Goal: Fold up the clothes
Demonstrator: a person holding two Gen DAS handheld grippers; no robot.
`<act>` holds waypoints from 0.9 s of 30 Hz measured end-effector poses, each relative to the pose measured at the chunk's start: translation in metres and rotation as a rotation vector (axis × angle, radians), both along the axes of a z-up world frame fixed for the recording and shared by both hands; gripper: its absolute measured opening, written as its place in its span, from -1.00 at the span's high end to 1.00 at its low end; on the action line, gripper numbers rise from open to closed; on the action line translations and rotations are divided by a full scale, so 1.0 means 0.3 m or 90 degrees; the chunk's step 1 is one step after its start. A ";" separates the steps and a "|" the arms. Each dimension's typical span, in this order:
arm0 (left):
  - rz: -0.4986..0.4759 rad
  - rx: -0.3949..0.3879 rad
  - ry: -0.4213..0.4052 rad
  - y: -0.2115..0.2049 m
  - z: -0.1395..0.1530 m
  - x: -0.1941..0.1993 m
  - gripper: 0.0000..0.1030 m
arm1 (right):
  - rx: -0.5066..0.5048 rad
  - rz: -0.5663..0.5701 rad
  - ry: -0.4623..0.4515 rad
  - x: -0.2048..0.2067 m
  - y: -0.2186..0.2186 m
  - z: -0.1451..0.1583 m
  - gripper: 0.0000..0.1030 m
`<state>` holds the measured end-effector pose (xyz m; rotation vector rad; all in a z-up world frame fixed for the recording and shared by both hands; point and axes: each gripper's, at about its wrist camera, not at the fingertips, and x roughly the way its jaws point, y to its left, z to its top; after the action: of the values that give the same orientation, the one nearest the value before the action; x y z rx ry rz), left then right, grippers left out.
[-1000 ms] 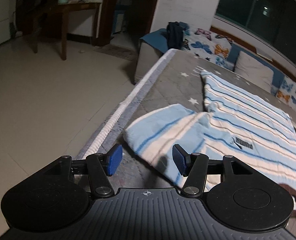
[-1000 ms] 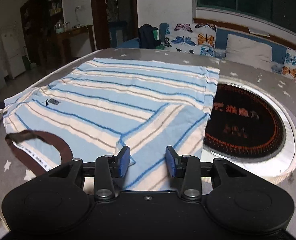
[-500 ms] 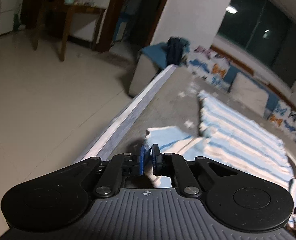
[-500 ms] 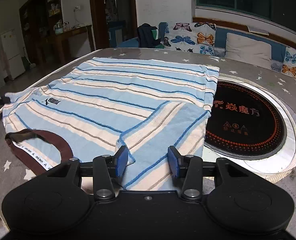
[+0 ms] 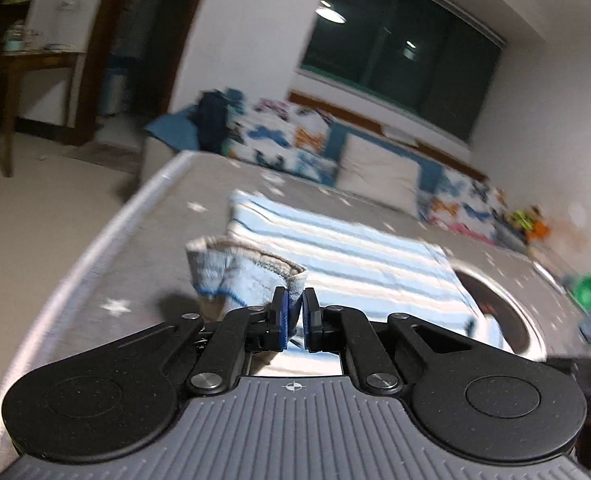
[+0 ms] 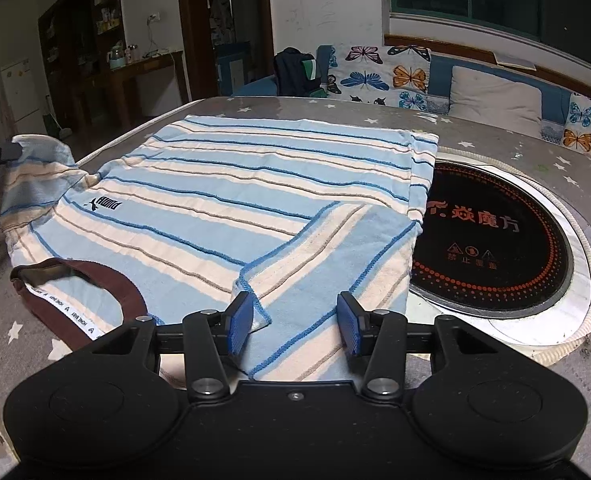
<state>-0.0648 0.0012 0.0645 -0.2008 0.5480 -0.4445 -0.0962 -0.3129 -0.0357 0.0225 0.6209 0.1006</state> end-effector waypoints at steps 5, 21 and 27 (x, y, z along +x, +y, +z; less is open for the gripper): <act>-0.063 0.010 0.031 -0.089 -0.055 0.012 0.85 | 0.000 0.002 0.000 0.008 -0.004 0.009 0.03; -0.179 0.072 0.046 -0.142 -0.062 0.056 0.70 | -0.002 0.010 0.001 0.050 -0.017 0.055 -0.03; -0.122 0.077 0.032 -0.100 -0.037 0.173 0.70 | -0.003 0.014 0.001 0.065 -0.022 0.073 -0.03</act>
<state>-0.0128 -0.0288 0.0535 -0.0441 0.6442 -0.5914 -0.0766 -0.3196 -0.0139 0.0112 0.6226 0.1197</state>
